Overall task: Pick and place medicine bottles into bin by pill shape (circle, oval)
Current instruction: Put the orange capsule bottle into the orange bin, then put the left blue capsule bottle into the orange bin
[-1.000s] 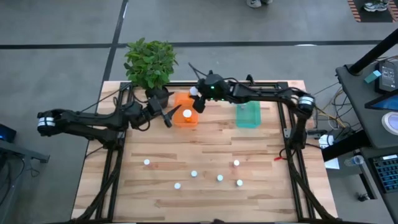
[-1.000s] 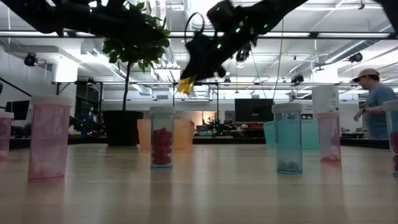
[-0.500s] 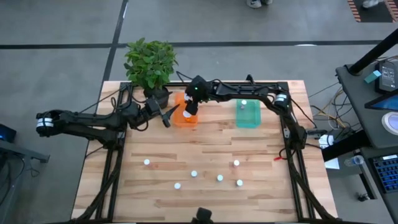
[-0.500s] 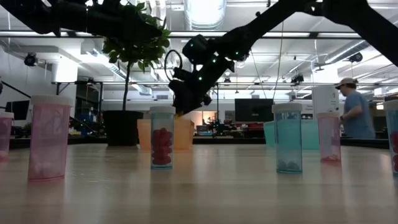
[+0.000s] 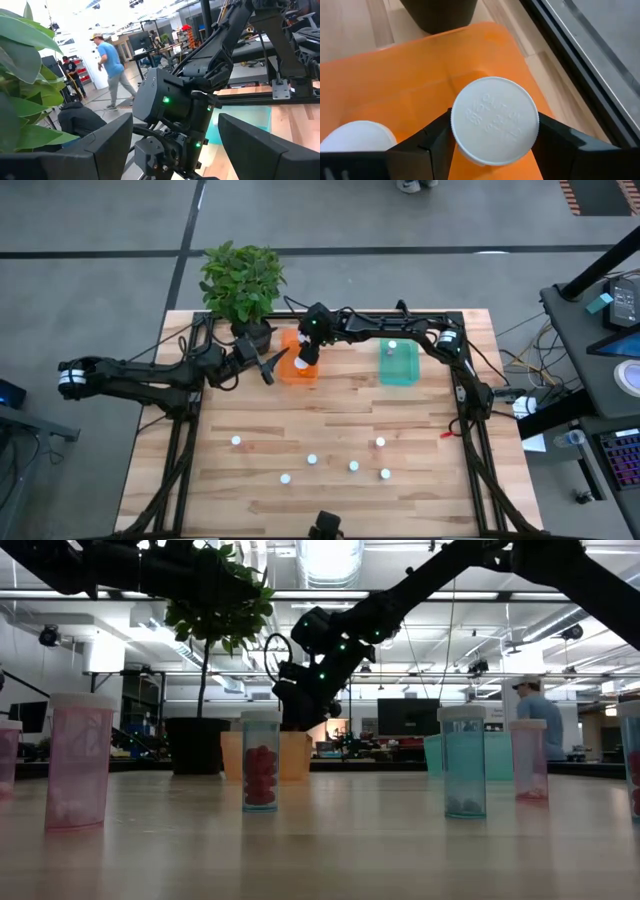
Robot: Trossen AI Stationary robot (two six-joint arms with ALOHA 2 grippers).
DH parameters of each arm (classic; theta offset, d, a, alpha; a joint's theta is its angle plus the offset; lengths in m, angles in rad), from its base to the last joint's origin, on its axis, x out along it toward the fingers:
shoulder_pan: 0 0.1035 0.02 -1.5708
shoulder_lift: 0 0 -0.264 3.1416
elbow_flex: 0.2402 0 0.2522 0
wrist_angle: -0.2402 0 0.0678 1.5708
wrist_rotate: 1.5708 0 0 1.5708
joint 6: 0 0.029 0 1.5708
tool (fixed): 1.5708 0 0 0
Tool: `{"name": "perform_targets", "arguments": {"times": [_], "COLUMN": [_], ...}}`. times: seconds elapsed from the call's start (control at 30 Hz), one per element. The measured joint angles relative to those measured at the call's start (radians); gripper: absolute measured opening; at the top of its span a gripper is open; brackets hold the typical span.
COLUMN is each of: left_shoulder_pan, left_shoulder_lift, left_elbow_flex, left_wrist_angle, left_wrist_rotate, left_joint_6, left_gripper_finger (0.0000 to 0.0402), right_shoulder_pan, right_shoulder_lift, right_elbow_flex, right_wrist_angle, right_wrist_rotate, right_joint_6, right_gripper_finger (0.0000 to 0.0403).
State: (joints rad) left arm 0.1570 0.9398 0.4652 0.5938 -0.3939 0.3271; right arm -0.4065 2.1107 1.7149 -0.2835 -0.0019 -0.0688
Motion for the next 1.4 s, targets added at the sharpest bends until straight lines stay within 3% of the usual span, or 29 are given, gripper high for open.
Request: {"name": "perform_targets", "arguments": {"times": [0.47, 0.83, 1.07, 1.23, 1.4], "left_shoulder_pan": [0.0, 0.0, 0.0, -0.001, -0.011], "left_shoulder_lift": [0.0, 0.0, 0.0, 0.002, 0.002], "left_elbow_flex": [0.0, 0.0, -0.001, -0.001, -0.001], "left_wrist_angle": [0.0, 0.0, 0.001, 0.003, 0.005], "left_wrist_rotate": [0.0, 0.0, 0.001, 0.031, 0.131], "left_joint_6": [0.0, 0.002, 0.002, -0.007, -0.025], "left_gripper_finger": [0.0274, 0.0274, 0.0274, 0.0274, 0.0274], "right_shoulder_pan": [0.0, 0.02, 0.122, 0.222, 0.309], "right_shoulder_lift": [0.001, -0.095, -0.297, -0.471, -0.653], "right_elbow_flex": [-0.002, -0.024, -0.226, -0.481, -0.74], "right_wrist_angle": [0.003, -0.033, 0.051, 0.25, 0.447], "right_wrist_rotate": [0.0, 0.009, 0.062, 0.08, 0.081], "right_joint_6": [0.001, -0.016, -0.056, -0.091, -0.151], "right_gripper_finger": [0.0273, 0.0269, 0.0255, 0.0248, 0.0246]}}
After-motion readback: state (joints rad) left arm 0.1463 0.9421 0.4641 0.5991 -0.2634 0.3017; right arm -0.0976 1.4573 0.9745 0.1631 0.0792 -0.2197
